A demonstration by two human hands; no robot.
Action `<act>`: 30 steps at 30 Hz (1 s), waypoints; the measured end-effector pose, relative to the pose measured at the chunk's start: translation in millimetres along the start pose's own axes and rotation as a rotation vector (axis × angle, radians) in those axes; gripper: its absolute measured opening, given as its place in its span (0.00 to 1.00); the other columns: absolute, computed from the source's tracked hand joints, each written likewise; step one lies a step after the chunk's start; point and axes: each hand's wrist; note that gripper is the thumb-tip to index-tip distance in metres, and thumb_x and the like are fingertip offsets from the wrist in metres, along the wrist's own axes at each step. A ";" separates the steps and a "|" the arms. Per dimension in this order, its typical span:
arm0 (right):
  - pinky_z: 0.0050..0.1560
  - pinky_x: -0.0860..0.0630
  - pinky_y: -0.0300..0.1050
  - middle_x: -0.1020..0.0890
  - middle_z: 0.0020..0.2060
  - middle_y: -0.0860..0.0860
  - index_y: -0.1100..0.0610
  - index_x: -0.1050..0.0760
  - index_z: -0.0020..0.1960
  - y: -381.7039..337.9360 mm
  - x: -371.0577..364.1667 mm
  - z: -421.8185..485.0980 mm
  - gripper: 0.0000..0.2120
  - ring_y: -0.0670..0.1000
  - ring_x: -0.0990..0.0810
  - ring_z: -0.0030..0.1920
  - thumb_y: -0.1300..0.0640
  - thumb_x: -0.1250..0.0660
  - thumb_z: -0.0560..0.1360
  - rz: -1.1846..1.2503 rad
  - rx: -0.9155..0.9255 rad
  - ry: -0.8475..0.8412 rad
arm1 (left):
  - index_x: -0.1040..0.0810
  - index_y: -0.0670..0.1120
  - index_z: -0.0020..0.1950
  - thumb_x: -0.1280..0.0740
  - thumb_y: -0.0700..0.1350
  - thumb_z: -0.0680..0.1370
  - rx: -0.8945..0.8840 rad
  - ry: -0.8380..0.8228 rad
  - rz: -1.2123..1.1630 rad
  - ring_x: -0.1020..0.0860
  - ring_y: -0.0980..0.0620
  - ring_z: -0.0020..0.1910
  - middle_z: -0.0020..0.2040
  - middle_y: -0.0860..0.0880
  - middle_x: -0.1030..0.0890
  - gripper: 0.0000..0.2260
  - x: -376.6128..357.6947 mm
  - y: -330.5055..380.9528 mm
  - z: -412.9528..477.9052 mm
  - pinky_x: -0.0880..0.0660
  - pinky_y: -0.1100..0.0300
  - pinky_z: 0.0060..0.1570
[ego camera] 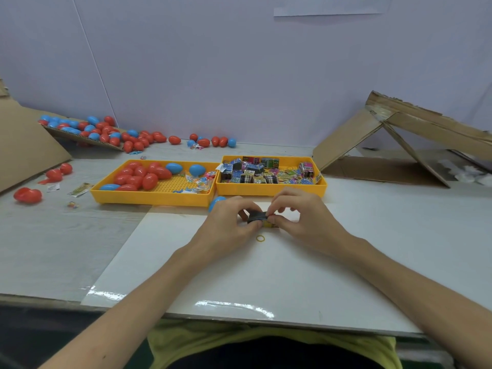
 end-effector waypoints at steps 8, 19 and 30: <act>0.46 0.31 0.34 0.21 0.45 0.49 0.55 0.17 0.45 -3.2 -0.4 -1.1 0.03 0.46 0.24 0.45 0.60 0.24 0.74 -0.029 0.043 0.019 | 0.16 0.48 0.55 0.27 0.42 0.77 -0.015 -0.021 0.046 0.21 0.57 0.47 0.48 0.53 0.18 0.07 -0.1 -1.4 0.1 0.29 0.73 0.44; 0.46 0.27 0.40 0.22 0.45 0.48 0.54 0.18 0.45 -1.4 0.4 -0.7 0.07 0.48 0.24 0.46 0.64 0.23 0.71 -0.068 0.073 0.001 | 0.15 0.48 0.56 0.26 0.42 0.76 0.004 -0.001 0.049 0.20 0.56 0.47 0.51 0.52 0.20 0.09 1.1 -3.1 1.2 0.28 0.72 0.45; 0.42 0.30 0.30 0.17 0.44 0.43 0.53 0.18 0.54 5.4 -1.7 -0.3 0.11 0.45 0.21 0.42 0.60 0.24 0.73 0.005 -0.083 -0.075 | 0.14 0.47 0.52 0.27 0.38 0.75 -0.021 0.022 0.010 0.22 0.60 0.43 0.43 0.55 0.17 0.07 1.4 -0.1 -1.1 0.28 0.72 0.40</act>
Point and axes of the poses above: each hand's wrist, its own z-axis towards the middle knuckle, its own x-axis out of the back of the hand, y = z × x
